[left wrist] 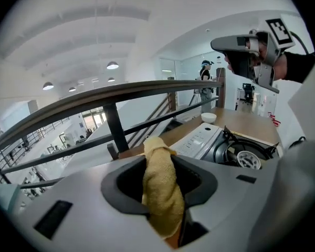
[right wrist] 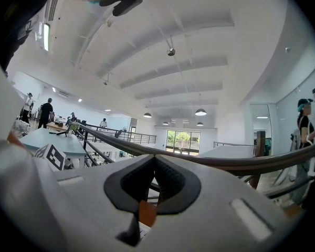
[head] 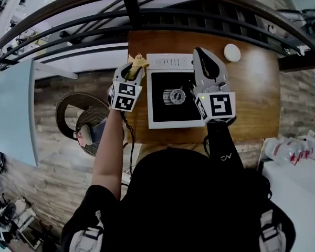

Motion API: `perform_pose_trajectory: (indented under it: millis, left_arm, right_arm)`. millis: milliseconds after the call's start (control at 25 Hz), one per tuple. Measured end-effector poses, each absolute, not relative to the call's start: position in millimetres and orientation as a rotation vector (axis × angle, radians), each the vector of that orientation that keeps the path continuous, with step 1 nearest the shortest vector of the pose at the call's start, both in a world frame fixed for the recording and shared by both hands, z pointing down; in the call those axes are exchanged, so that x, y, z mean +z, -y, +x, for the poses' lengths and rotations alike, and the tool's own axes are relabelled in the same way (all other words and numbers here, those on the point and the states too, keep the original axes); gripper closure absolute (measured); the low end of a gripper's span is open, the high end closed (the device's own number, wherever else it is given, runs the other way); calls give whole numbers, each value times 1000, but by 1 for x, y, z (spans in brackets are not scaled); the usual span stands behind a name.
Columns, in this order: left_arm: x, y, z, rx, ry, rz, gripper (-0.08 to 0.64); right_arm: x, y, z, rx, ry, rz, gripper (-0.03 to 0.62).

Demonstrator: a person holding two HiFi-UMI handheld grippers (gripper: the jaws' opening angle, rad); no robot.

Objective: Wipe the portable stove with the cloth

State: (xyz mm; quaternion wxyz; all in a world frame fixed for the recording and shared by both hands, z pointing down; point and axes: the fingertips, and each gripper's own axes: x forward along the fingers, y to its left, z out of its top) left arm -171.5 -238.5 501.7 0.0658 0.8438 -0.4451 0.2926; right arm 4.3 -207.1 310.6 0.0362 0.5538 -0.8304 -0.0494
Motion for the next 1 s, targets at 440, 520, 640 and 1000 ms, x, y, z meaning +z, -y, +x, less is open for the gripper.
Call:
perform_pose_trajectory:
  millis: [440,520,640,1000]
  left_arm:
    - [433,206,-23,623,1102,2777,430]
    - [442,195,14,655,1017,2802,430]
    - [462,178,62,745,894,2819,430]
    - [498,162,78,859,866,2748,430]
  right_arm:
    - [312,185,84,-143,2450,1871,591]
    - [317,179,106,-126,2420,1913,591]
    - [322,170,139,-106,2376,1962,591]
    - [337,160,160,-55,2349,1950,591]
